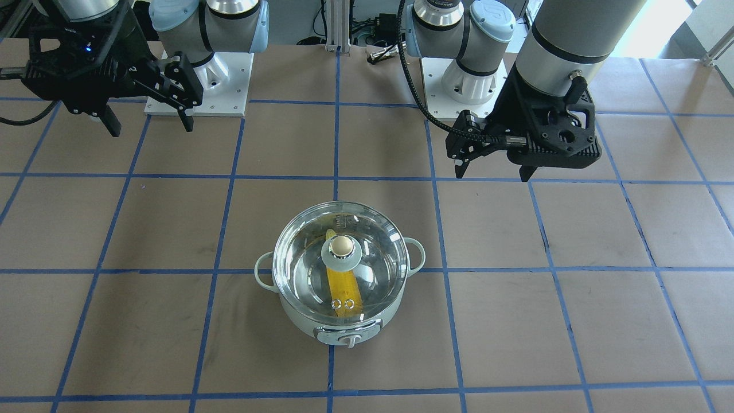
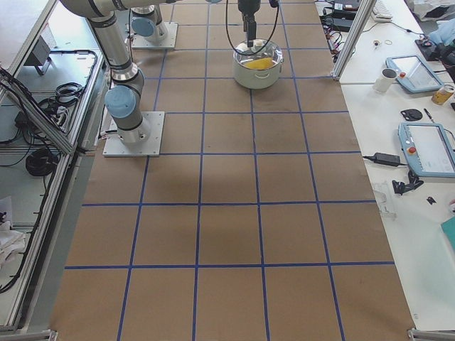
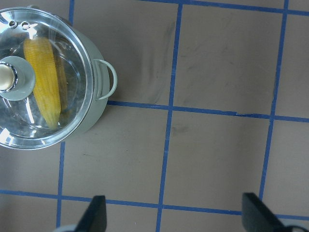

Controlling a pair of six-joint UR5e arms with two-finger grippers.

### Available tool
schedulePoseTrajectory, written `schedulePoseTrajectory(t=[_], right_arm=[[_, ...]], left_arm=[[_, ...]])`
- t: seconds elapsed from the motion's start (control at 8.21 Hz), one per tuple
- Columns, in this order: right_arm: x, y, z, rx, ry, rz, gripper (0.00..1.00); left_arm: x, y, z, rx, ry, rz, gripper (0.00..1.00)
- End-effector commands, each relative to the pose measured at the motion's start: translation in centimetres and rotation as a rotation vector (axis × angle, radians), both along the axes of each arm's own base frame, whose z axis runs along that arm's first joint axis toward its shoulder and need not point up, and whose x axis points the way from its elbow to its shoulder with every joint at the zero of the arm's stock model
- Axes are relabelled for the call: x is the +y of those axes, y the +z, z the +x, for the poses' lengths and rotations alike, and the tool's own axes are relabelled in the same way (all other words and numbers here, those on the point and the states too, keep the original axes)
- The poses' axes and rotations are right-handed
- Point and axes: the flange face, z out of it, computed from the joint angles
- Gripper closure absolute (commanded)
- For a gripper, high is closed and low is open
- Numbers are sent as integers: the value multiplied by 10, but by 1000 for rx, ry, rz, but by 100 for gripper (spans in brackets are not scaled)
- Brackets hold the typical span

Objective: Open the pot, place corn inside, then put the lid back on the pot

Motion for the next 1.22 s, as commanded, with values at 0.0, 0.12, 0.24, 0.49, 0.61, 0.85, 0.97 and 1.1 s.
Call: schedulePoseTrajectory(t=[0.0,0.12,0.24,0.49,0.61,0.85,0.97,1.1], right_arm=[[-1,1,0,2,4,-9,0],[-1,1,0,2,4,-9,0],[-1,1,0,2,4,-9,0],[-2,-1,0,4,9,-8,0],[-3,0,-2,16,8,-12,0],[-4,-2,-3,31,7,-6,0],[-4,-3,-3,30,7,-5,0],[-4,-3,-3,30,7,-3,0]], left_arm=[[0,0,0,0,0,1,0],[0,-1,0,0,0,4,0],[0,-1,0,0,0,3,0],[0,-1,0,0,0,1,0],[0,-1,0,0,0,2,0],[0,-1,0,0,0,1,0],[-1,0,0,0,0,-1,0],[-1,0,0,0,0,-2,0]])
